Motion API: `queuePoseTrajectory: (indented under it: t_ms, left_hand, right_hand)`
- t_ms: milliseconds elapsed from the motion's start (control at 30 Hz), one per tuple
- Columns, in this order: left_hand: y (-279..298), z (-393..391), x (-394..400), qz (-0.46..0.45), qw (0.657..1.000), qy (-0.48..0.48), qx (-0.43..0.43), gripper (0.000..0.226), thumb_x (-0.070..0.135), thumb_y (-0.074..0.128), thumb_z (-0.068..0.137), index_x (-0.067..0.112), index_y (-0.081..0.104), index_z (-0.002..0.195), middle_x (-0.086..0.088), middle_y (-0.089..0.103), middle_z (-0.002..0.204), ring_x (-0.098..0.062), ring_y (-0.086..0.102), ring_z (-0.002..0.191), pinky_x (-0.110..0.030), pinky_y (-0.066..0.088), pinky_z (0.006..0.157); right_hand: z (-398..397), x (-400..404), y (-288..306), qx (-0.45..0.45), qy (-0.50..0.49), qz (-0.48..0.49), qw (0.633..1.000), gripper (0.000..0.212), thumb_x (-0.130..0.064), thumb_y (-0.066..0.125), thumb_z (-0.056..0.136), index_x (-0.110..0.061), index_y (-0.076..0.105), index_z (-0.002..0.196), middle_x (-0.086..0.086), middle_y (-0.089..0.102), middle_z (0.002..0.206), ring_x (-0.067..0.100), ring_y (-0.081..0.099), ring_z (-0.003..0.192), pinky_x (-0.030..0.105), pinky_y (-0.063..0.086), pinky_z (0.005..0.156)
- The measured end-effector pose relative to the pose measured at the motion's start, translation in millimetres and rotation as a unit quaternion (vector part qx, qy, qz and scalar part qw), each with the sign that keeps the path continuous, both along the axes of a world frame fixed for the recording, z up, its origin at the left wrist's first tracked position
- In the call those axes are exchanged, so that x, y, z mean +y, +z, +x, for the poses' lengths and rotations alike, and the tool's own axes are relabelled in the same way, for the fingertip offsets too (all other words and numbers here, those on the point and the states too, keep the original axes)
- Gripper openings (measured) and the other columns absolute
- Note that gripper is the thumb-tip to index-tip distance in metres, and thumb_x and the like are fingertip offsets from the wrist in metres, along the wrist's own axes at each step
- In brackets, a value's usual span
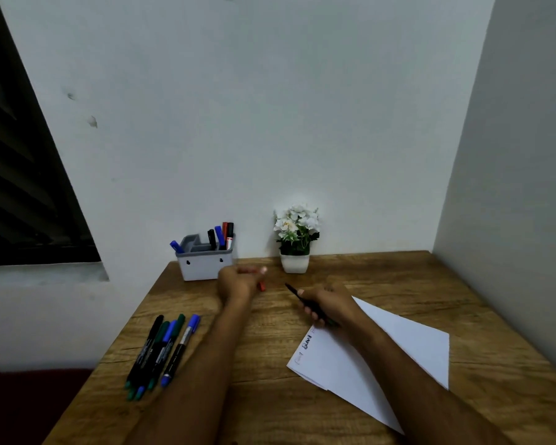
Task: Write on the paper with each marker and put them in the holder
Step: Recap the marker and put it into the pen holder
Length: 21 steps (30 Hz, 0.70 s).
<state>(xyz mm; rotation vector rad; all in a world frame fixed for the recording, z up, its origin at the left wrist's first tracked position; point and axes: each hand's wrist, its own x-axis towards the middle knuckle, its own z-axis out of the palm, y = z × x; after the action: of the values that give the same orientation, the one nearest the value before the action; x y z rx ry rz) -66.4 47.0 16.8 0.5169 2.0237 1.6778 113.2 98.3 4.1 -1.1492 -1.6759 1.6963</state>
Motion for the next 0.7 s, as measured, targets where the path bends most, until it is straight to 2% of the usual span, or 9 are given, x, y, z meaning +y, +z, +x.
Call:
queuePoseTrajectory:
  t_ms: [67,167,267,400,467,533,600,667,700]
  left_hand:
    - [-2.6,13.4,0.6,-0.049,0.994,-0.022,0.096,0.020,0.027,0.086,0.073,0.017,0.071,0.082,0.000,0.072,0.077,-0.006,0.062,0.058,-0.019,0.041,0.049]
    - [-15.5,19.5,3.5,-0.102,0.977,-0.046,0.183,0.022,0.029,0.089,0.068,0.023,0.071,0.078,0.005,0.071,0.081,-0.009,0.063,0.070,-0.020,0.041,0.054]
    - [-26.5,18.9,1.8,-0.125,0.961,-0.063,0.240,0.023,0.029,0.091,0.065,0.024,0.072,0.076,0.006,0.070,0.080,-0.010,0.064,0.077,-0.023,0.049,0.064]
    - [-35.9,16.2,-1.6,-0.126,0.950,-0.066,0.278,0.031,0.035,0.092,0.062,0.024,0.068,0.078,0.005,0.070,0.078,-0.010,0.065,0.076,-0.025,0.051,0.063]
    - [-39.2,14.1,-2.5,-0.121,0.947,-0.074,0.288,0.034,0.036,0.092,0.062,0.022,0.068,0.081,0.007,0.069,0.075,-0.008,0.065,0.074,-0.024,0.049,0.061]
    - [-41.5,12.3,-5.3,-0.115,0.945,-0.075,0.297,0.035,0.035,0.092,0.061,0.022,0.067,0.083,0.009,0.067,0.073,-0.007,0.064,0.074,-0.027,0.054,0.065]
    - [-42.9,12.6,-10.4,-0.107,0.939,-0.075,0.319,0.035,0.035,0.091,0.063,0.022,0.067,0.085,0.011,0.065,0.077,-0.008,0.063,0.076,-0.030,0.056,0.069]
    - [-40.3,16.8,-16.6,-0.091,0.927,-0.083,0.354,0.028,0.036,0.086,0.071,0.022,0.068,0.087,0.011,0.065,0.081,-0.006,0.062,0.077,-0.028,0.056,0.068]
    - [-38.5,19.9,-19.3,-0.078,0.920,-0.096,0.372,0.022,0.035,0.083,0.075,0.022,0.070,0.089,0.011,0.066,0.081,-0.004,0.062,0.076,-0.026,0.055,0.067]
  right_hand:
    - [-2.9,-1.7,-1.4,0.021,-0.010,0.018,1.000,0.029,-0.018,0.070,0.096,0.009,0.074,0.085,0.010,0.065,0.062,0.013,0.053,0.043,0.023,0.040,0.042]
    - [-0.6,-3.8,-2.6,0.051,-0.021,0.052,0.997,0.036,-0.016,0.072,0.094,0.018,0.071,0.083,0.010,0.067,0.058,0.014,0.054,0.042,0.023,0.042,0.041]
    - [5.2,-0.7,-3.0,0.056,-0.044,0.072,0.995,0.030,-0.015,0.075,0.092,0.012,0.074,0.080,0.004,0.068,0.053,0.011,0.056,0.041,0.020,0.043,0.042]
    - [9.5,3.4,-2.1,0.088,-0.080,0.058,0.991,0.015,-0.009,0.082,0.084,-0.006,0.075,0.096,0.020,0.076,0.081,0.020,0.063,0.051,0.025,0.049,0.048]
    - [10.4,5.3,-2.8,0.121,-0.080,0.045,0.988,0.019,-0.001,0.077,0.086,-0.009,0.074,0.102,0.019,0.073,0.078,0.022,0.062,0.048,0.024,0.049,0.045]
    - [12.1,6.6,-2.0,0.142,-0.062,0.037,0.987,0.014,0.000,0.067,0.094,-0.005,0.075,0.104,0.018,0.071,0.079,0.021,0.063,0.052,0.025,0.050,0.049]
    - [15.7,10.7,-1.8,0.179,-0.056,0.001,0.982,0.020,-0.002,0.053,0.103,0.001,0.072,0.109,0.019,0.072,0.083,0.021,0.067,0.059,0.029,0.054,0.051]
    - [22.4,16.2,0.2,0.238,-0.066,-0.043,0.968,0.025,0.000,0.043,0.107,0.007,0.067,0.109,0.022,0.073,0.090,0.021,0.073,0.065,0.028,0.060,0.056]
    - [27.5,19.0,1.5,0.262,-0.070,-0.048,0.961,0.023,0.002,0.044,0.106,0.008,0.066,0.106,0.024,0.074,0.094,0.021,0.075,0.068,0.027,0.061,0.058]
